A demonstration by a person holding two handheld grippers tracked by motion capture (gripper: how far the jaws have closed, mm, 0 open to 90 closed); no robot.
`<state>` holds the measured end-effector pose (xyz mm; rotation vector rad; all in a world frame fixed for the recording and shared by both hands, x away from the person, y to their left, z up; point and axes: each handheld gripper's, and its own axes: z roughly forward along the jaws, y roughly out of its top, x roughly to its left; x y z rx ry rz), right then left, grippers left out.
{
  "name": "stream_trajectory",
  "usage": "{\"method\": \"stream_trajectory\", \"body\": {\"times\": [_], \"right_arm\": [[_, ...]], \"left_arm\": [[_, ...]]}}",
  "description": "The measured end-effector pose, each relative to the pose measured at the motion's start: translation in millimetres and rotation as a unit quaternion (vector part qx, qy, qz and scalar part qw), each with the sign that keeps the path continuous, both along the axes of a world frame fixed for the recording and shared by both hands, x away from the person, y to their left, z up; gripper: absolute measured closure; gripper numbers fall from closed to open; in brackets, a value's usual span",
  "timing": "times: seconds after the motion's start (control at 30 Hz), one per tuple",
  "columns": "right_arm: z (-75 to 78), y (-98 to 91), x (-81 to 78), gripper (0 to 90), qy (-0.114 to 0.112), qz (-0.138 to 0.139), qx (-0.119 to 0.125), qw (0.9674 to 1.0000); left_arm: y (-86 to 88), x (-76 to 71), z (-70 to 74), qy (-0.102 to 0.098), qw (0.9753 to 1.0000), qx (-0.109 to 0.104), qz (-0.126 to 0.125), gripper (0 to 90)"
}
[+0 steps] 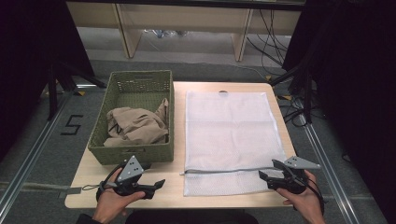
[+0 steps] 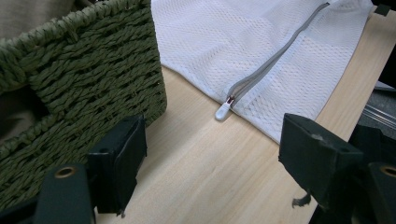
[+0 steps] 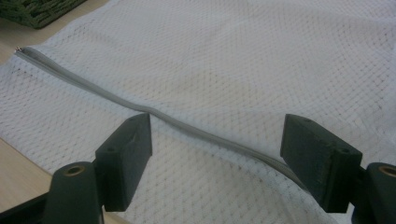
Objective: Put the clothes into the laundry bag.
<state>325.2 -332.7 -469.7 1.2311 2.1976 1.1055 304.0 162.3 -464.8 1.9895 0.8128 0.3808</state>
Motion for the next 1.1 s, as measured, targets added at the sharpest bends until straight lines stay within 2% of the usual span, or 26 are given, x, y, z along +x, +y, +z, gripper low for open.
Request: {"method": "stream_trajectory", "body": {"times": [0.13, 0.2, 0.23, 0.27, 0.3, 0.47, 0.5, 0.53, 0.57, 0.6, 0.63, 0.67, 0.7, 0.73, 0.77, 0.8, 0.87, 0.9, 0.97, 1.0, 1.07, 1.1], "right_arm": [[-0.1, -1.2, 0.4, 25.5, 0.0, 0.0, -0.003, 1.0], [-0.1, -1.3, 0.5, 24.1, 0.0, 0.001, -0.005, 1.0], [-0.1, -0.5, -0.1, 23.4, 0.012, 0.004, -0.005, 0.9999], [-0.1, -0.5, -0.1, 23.4, 0.012, 0.004, -0.005, 0.9999], [0.4, -1.3, 0.0, 23.3, 0.004, -0.002, -0.027, 0.9996], [-1.5, -1.8, 0.9, 23.2, 0.008, -0.006, -0.035, 0.9993], [-1.5, -4.0, 2.1, 23.2, -0.002, -0.005, -0.048, 0.9988], [-2.5, -5.0, 3.5, 23.9, 0.001, -0.001, -0.053, 0.9986], [-3.7, -5.7, 3.4, 26.5, 0.009, -0.008, -0.065, 0.9978], [-3.6, -7.3, 4.2, 26.8, 0.007, -0.006, -0.083, 0.9965], [-3.6, -7.3, 4.2, 26.8, 0.007, -0.006, -0.083, 0.9965], [-6.6, -7.5, 7.0, 27.7, 0.01, -0.007, -0.107, 0.9942], [-6.6, -7.5, 7.0, 27.7, 0.01, -0.007, -0.107, 0.9942], [-7.3, -7.7, 7.8, 28.7, 0.014, -0.008, -0.121, 0.9926], [-8.8, -9.2, 11.1, 30.7, 0.012, -0.001, -0.143, 0.9897], [-9.1, -7.5, 10.9, 31.4, 0.017, -0.011, -0.143, 0.9895], [-9.8, -8.7, 14.2, 31.8, 0.01, -0.002, -0.168, 0.9857], [-10.4, -7.6, 14.6, 32.4, 0.017, -0.007, -0.173, 0.9847], [-12.1, -7.6, 18.8, 33.1, 0.018, 0.0, -0.199, 0.9798], [-12.1, -7.6, 18.8, 33.1, 0.018, 0.0, -0.199, 0.9798], [-15.7, -6.3, 22.1, 33.3, 0.032, -0.012, -0.211, 0.9768], [-16.2, -5.2, 25.1, 33.7, 0.043, -0.014, -0.211, 0.9764]], "left_arm": [[0.3, 0.4, 0.1, 0.0, 1.0, 0.003, -0.005, 23.4], [-0.7, -0.6, -0.4, 0.006, 1.0, -0.002, 0.001, 23.4], [-0.8, -0.5, -0.4, 0.007, 1.0, -0.002, 0.001, 23.4], [-0.6, -0.2, -0.4, 0.007, 1.0, 0.001, 0.001, 23.4], [0.0, 0.4, -0.2, 0.006, 0.9999, 0.012, 0.002, 23.3], [-1.0, 1.0, -1.3, 0.007, 0.9999, 0.006, -0.005, 23.3], [-0.3, 1.5, -1.2, 0.006, 0.9999, 0.014, -0.006, 23.3], [-1.5, 0.8, -1.3, 0.01, 0.9999, 0.006, -0.003, 23.4], [-1.8, 0.7, -1.2, 0.01, 0.9999, 0.009, -0.001, 23.3], [-1.8, 0.7, -1.2, 0.01, 0.9999, 0.009, -0.001, 23.3], [-1.8, 1.1, -1.4, 0.01, 0.9999, 0.012, -0.001, 23.3], [-0.3, 2.4, -0.9, 0.006, 0.9996, 0.025, -0.009, 23.3], [-0.7, 2.3, -1.3, 0.006, 0.9996, 0.025, -0.008, 23.3], [-2.0, 1.8, -1.9, 0.011, 0.9998, 0.016, -0.006, 23.3], [-2.2, 1.7, -2.1, 0.012, 0.9998, 0.016, -0.005, 23.3], [-2.7, 1.4, -2.1, 0.012, 0.9998, 0.016, -0.004, 23.3], [-3.2, 1.9, -3.2, 0.017, 0.9997, 0.015, -0.002, 23.3], [-3.2, 1.9, -3.2, 0.017, 0.9997, 0.015, -0.002, 23.3], [-2.8, 2.5, -3.1, 0.014, 0.9997, 0.02, -0.006, 23.3], [-2.5, 3.1, -2.9, 0.011, 0.9996, 0.023, -0.01, 23.3], [-3.0, 3.1, -3.1, 0.011, 0.9996, 0.026, -0.008, 23.3], [-3.1, 3.2, -3.1, 0.011, 0.9996, 0.026, -0.009, 23.4]]}}
